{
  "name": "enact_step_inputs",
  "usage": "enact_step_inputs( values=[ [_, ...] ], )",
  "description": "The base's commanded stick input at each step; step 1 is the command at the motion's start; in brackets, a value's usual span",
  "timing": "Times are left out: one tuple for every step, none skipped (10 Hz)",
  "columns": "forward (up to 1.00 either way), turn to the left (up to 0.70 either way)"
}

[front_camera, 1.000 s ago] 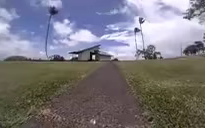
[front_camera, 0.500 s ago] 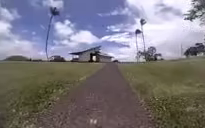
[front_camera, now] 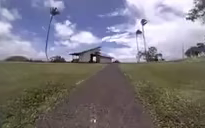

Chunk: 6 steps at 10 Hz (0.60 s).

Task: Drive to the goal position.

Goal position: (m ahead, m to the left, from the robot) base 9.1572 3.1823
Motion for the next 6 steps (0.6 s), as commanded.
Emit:
enact_step_inputs(
  values=[
    [0.7, -0.32],
    [0.7, -0.33],
    [0.7, -0.07],
    [0.7, -0.03],
    [0.7, 0.0],
    [0.7, 0.0]
  ],
)
